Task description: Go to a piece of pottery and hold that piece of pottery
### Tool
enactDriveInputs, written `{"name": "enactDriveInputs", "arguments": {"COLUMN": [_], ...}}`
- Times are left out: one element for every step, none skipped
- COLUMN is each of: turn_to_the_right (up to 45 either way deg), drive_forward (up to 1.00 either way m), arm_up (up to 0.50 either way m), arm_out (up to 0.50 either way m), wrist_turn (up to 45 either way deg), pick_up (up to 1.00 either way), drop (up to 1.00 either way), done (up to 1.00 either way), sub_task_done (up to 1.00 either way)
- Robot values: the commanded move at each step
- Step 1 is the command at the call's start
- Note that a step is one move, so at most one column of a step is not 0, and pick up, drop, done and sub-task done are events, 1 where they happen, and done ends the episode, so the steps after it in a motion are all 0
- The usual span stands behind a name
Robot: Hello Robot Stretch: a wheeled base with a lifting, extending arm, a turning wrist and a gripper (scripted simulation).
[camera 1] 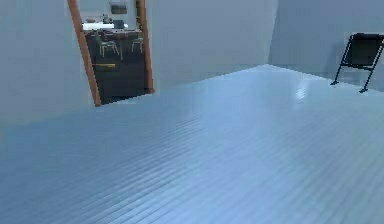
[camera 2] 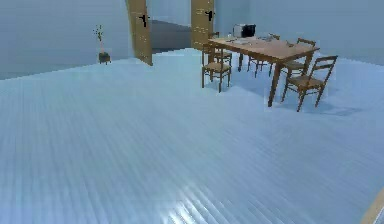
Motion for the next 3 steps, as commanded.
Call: {"name": "enactDriveInputs", "arguments": {"turn_to_the_right": [45.0,15.0,45.0], "drive_forward": [0.0,0.0,0.0], "arm_up": [0.0,0.0,0.0], "arm_out": [0.0,0.0,0.0], "wrist_turn": [0.0,0.0,0.0], "pick_up": [0.0,0.0,0.0], "drop": [0.0,0.0,0.0], "done": [0.0,0.0,0.0], "sub_task_done": [0.0,0.0,0.0]}}
